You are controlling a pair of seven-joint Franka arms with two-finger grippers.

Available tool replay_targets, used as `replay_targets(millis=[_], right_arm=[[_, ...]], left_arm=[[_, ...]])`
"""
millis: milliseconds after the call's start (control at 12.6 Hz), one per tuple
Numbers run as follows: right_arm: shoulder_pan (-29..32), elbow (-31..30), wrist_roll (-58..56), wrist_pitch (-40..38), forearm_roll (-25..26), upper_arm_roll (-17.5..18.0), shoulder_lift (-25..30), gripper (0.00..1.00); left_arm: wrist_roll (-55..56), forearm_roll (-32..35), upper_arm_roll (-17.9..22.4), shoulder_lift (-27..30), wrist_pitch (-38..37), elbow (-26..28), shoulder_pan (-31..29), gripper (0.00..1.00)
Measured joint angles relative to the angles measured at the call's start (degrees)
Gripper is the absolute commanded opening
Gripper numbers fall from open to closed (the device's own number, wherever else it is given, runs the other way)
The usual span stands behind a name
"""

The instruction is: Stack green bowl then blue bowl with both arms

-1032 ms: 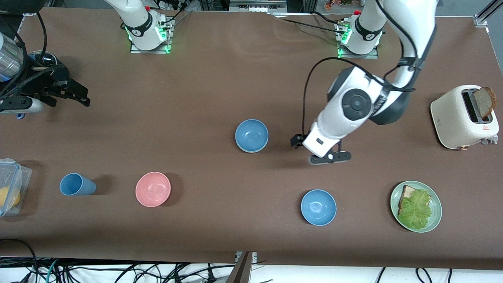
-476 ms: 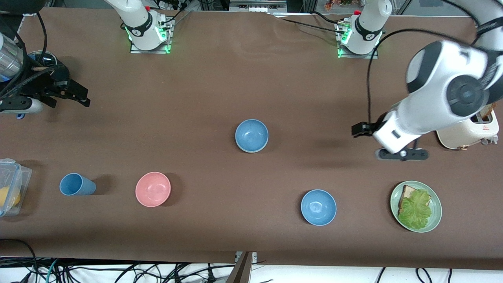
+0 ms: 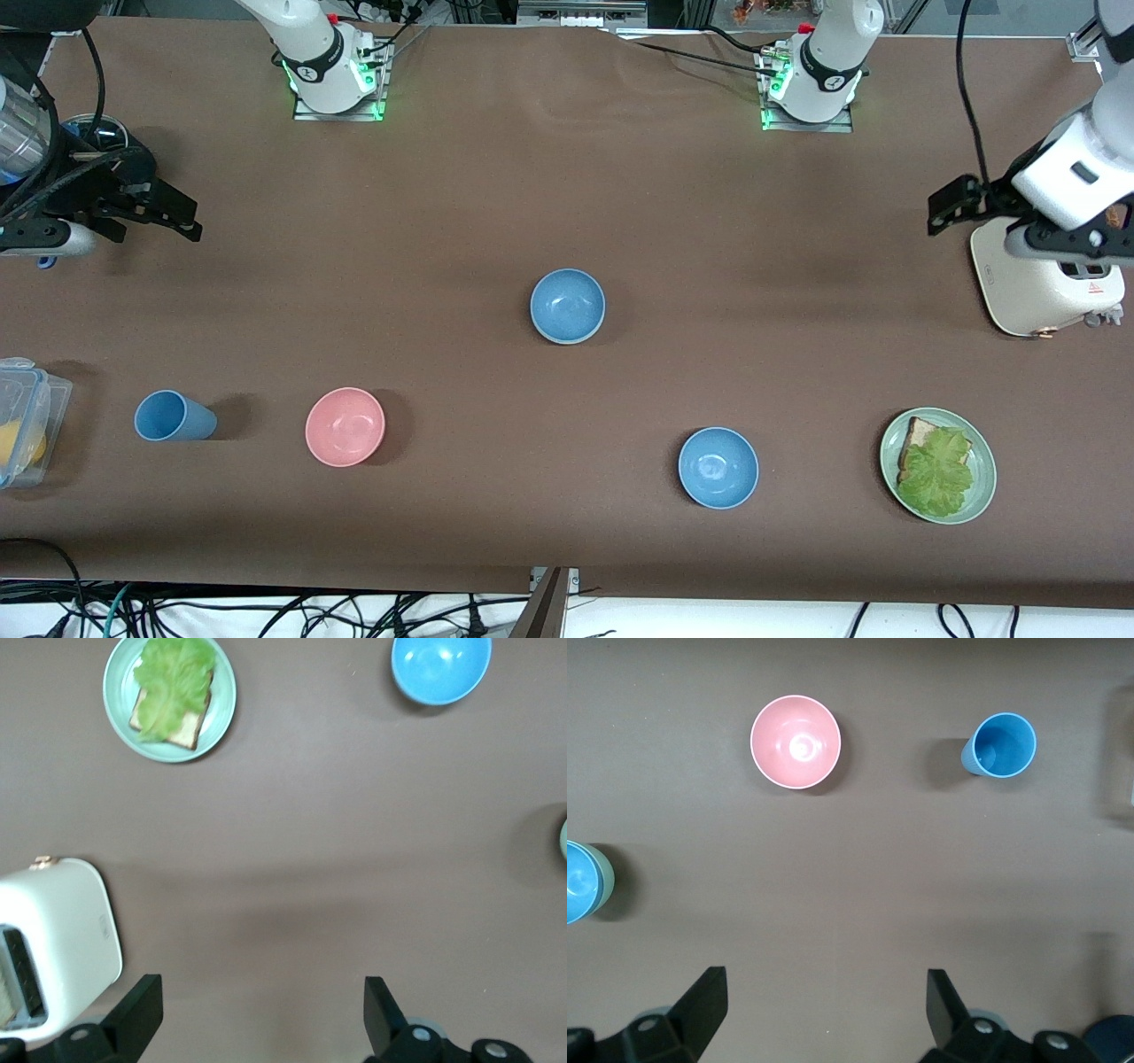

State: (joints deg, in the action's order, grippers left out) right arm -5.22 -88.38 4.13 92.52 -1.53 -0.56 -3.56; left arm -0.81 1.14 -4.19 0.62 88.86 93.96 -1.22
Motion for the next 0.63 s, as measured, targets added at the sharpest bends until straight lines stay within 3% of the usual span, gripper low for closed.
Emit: replay_targets(millis=[635], right_arm=[[0.01, 0.00, 0.00, -0.01, 0.15, -0.22, 0.00, 0.99]], left_arm=[[-0.04, 0.00, 0.45, 0.33, -0.18, 1.63, 0.47, 1.00]])
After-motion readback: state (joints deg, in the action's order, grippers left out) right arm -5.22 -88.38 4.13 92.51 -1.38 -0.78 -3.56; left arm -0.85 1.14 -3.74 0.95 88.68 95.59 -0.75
